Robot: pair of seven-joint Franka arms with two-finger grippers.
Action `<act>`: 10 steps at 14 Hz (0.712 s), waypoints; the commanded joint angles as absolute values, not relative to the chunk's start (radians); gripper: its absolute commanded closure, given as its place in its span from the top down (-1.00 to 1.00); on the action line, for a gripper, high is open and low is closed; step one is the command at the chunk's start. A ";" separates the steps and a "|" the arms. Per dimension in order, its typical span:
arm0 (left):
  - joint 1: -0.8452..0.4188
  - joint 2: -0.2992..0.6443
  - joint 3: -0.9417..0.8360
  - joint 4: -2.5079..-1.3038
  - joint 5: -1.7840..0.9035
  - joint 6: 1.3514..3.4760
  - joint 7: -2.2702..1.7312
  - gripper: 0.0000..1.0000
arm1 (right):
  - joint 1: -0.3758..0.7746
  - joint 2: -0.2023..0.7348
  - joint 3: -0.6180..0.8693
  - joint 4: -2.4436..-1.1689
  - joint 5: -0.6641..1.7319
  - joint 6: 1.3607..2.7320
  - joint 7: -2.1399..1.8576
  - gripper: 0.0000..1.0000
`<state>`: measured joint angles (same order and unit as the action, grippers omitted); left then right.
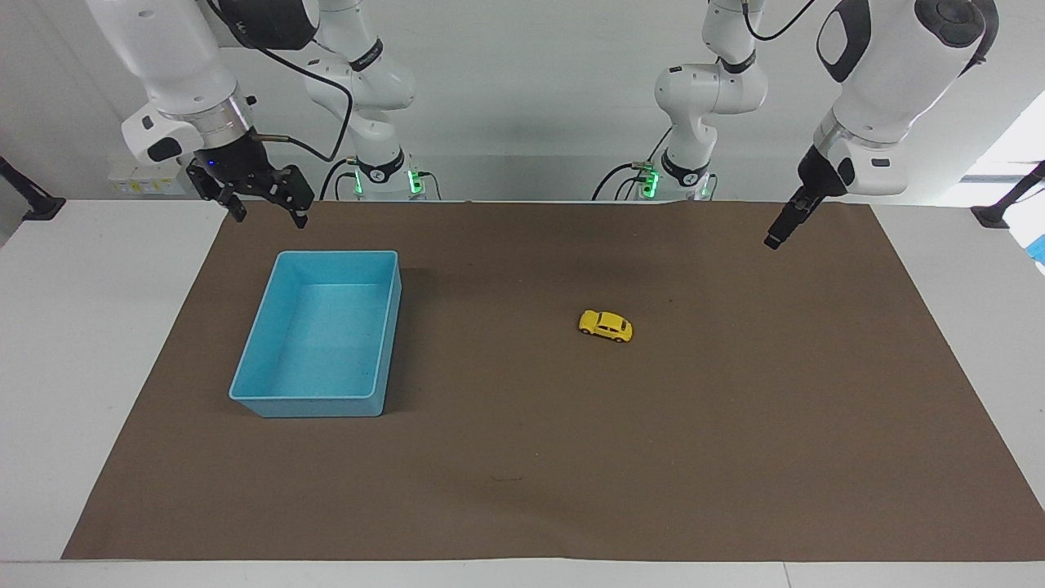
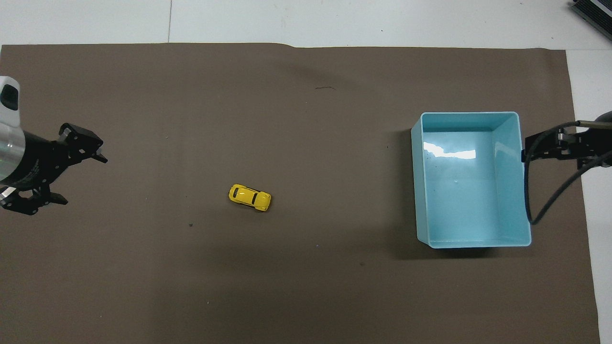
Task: Wind up and store yellow beetle car
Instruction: 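Reach the left gripper over the yellow beetle car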
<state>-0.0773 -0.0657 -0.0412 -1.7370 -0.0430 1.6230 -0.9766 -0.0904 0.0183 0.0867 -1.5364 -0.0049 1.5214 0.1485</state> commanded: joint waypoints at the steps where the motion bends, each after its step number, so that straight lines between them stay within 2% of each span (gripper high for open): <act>1: -0.113 -0.087 -0.029 -1.805 -0.066 1.710 -1.182 1.00 | -0.104 0.028 0.097 -1.517 0.006 1.505 0.127 1.00; 10: -0.265 -0.072 -0.028 -1.940 -0.074 1.873 -1.566 1.00 | -0.104 0.028 0.097 -1.516 0.006 1.505 0.127 1.00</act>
